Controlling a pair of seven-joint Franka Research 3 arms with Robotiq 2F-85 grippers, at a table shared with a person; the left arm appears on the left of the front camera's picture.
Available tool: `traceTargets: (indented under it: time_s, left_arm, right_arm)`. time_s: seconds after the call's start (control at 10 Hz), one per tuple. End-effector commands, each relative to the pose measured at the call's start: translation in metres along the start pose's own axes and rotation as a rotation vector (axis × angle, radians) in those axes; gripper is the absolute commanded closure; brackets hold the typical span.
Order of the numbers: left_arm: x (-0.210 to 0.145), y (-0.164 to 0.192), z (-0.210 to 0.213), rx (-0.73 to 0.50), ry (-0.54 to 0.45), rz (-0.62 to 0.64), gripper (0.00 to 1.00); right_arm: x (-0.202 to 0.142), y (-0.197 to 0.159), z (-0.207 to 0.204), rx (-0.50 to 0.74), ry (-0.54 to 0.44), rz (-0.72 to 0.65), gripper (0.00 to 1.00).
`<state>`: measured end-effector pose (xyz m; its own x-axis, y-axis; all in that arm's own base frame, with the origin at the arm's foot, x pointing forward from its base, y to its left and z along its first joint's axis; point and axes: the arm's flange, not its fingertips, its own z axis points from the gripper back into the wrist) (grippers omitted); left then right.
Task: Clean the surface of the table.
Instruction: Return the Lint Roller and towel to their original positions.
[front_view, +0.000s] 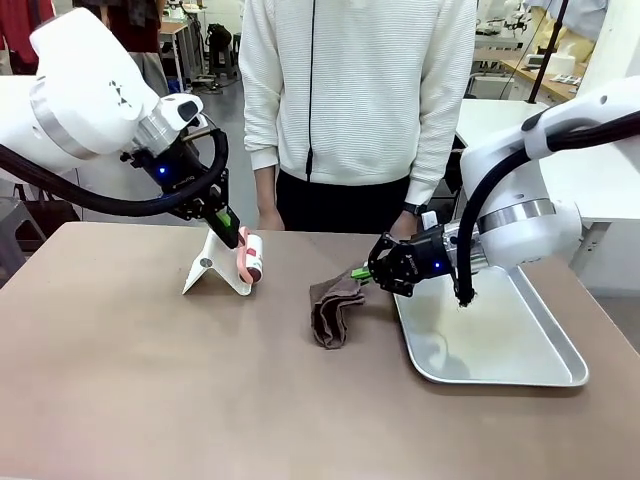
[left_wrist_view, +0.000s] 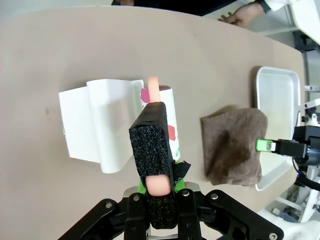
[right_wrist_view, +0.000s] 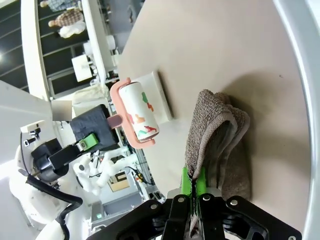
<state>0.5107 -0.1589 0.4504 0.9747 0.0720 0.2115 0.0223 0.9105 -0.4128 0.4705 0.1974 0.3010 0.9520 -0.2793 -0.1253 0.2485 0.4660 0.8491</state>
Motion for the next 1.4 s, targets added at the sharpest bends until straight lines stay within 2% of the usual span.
traceTargets:
  time_s: [0.0,0.4,1.1,1.2,1.3]
  left_arm:
    - [0.011,0.001,0.0,0.03,0.013,0.034,0.79]
    - [0.022,0.014,-0.007,0.005,0.062,0.022,0.79]
    - [0.022,0.03,-0.017,0.012,0.064,0.041,0.79]
    - [0.023,0.033,-0.019,0.019,0.071,0.049,0.31]
    - [0.022,0.031,-0.019,0.017,0.079,0.045,0.22]
  right_arm:
    - [0.0,0.004,-0.004,-0.019,0.007,-0.019,0.97]
    - [0.002,0.001,-0.008,-0.003,0.012,-0.029,0.97]
    - [0.001,0.003,-0.01,0.005,0.03,-0.017,0.97]
    - [0.002,0.002,-0.01,-0.004,0.036,-0.025,0.94]
    - [0.002,0.002,-0.01,0.003,0.038,-0.032,0.44]
